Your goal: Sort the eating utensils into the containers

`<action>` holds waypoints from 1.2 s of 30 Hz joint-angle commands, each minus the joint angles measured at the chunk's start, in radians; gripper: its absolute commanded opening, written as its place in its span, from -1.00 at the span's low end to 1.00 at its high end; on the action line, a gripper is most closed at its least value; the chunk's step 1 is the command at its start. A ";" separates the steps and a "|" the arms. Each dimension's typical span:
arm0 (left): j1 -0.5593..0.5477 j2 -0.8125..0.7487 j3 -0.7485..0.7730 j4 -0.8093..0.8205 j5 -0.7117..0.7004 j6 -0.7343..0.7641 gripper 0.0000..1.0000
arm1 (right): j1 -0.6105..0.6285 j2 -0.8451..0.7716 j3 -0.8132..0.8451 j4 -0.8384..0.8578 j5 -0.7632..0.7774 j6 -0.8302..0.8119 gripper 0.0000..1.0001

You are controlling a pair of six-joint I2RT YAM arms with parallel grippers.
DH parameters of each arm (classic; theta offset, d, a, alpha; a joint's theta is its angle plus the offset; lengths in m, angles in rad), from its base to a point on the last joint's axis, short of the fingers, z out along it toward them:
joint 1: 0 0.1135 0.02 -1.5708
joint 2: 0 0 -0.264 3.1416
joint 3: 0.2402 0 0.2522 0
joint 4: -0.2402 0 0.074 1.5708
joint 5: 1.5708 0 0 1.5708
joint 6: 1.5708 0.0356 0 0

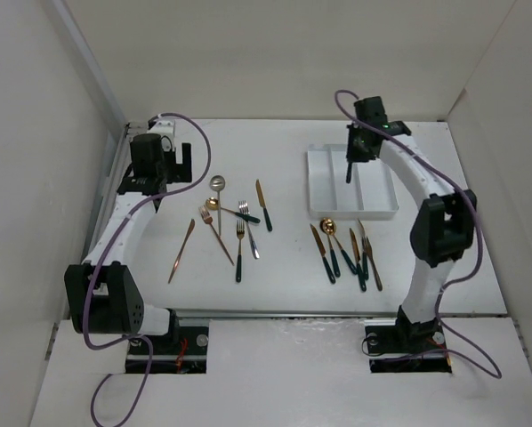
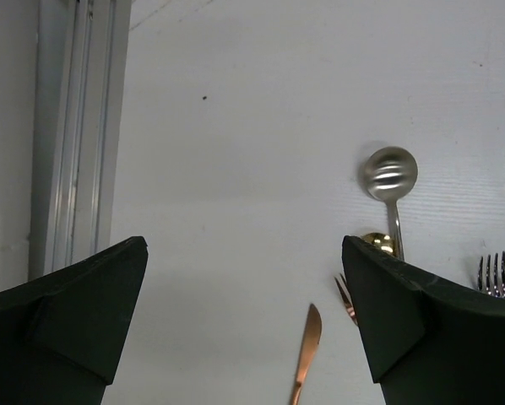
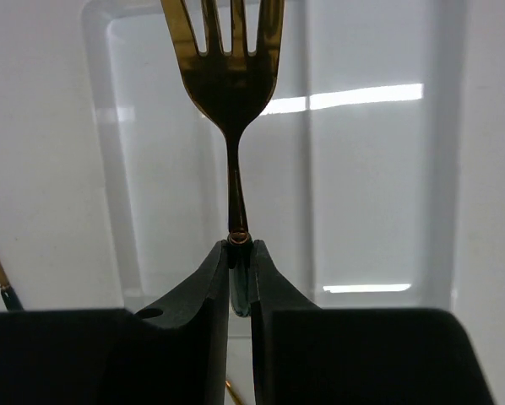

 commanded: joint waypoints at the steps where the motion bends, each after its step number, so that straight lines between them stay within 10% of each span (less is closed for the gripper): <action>1: 0.002 -0.024 -0.031 -0.052 0.007 -0.078 1.00 | 0.069 0.092 0.066 0.046 -0.048 -0.043 -1.00; 26: -0.007 0.027 -0.220 -0.173 0.005 0.023 0.54 | 0.050 0.210 0.015 0.064 0.002 -0.060 -1.00; 31: -0.025 0.069 -0.246 -0.221 0.005 0.087 0.41 | 0.050 0.222 0.024 0.064 -0.018 -0.051 -0.22; 36: -0.035 0.125 -0.246 -0.291 -0.036 0.111 0.12 | 0.050 0.161 0.024 0.064 -0.007 -0.051 -0.04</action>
